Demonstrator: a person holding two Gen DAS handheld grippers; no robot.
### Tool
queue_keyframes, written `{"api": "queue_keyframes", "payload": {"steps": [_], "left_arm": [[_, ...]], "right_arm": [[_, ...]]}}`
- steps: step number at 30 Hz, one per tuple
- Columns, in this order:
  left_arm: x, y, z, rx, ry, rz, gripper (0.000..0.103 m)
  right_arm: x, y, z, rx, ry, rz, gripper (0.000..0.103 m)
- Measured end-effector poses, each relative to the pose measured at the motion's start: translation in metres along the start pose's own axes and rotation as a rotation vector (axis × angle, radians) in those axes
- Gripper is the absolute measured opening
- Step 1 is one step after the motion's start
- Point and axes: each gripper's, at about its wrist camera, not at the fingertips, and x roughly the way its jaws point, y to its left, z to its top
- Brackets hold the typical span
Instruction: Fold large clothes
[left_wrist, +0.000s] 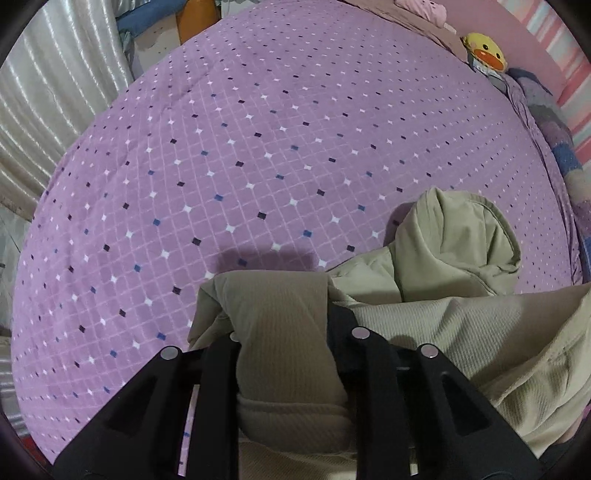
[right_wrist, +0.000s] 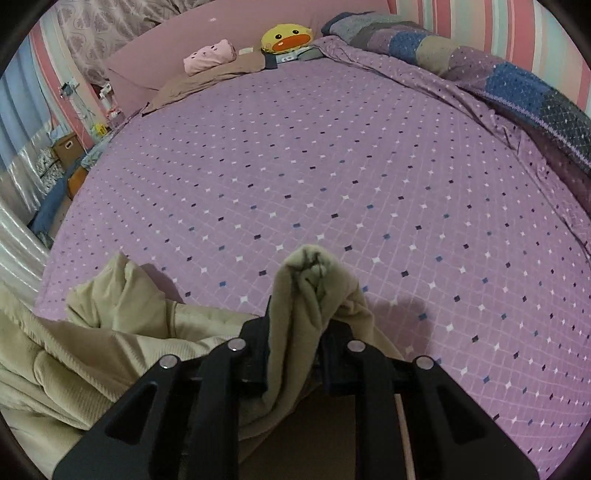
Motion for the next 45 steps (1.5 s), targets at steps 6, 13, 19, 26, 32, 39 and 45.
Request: {"api": "queue_keyframes", "payload": {"steps": [6, 13, 19, 26, 32, 39, 45], "left_arm": [[-0.027, 0.006, 0.007, -0.069, 0.041, -0.101, 0.047], [-0.055, -0.004, 0.016, -0.081, 0.143, -0.210, 0.079], [-0.058, 0.019, 0.032, -0.186, 0.247, -0.378, 0.083], [-0.067, 0.058, 0.040, -0.326, 0.279, -0.530, 0.096], [-0.138, 0.059, 0.018, -0.179, -0.024, -0.371, 0.100], [-0.136, 0.000, -0.082, 0.108, -0.084, -0.234, 0.100], [-0.097, -0.060, -0.126, 0.193, -0.108, -0.228, 0.100]], "right_arm": [[-0.034, -0.012, 0.014, 0.125, 0.002, 0.155, 0.079], [-0.062, -0.005, 0.021, 0.118, -0.010, 0.209, 0.090], [-0.085, -0.006, 0.030, 0.094, -0.075, 0.203, 0.097], [-0.095, 0.007, 0.020, -0.012, -0.101, 0.185, 0.097], [-0.106, 0.018, -0.005, -0.131, -0.138, 0.162, 0.097], [-0.115, 0.024, -0.051, -0.261, -0.149, 0.170, 0.100], [-0.103, 0.033, -0.070, -0.287, -0.102, 0.188, 0.100]]}}
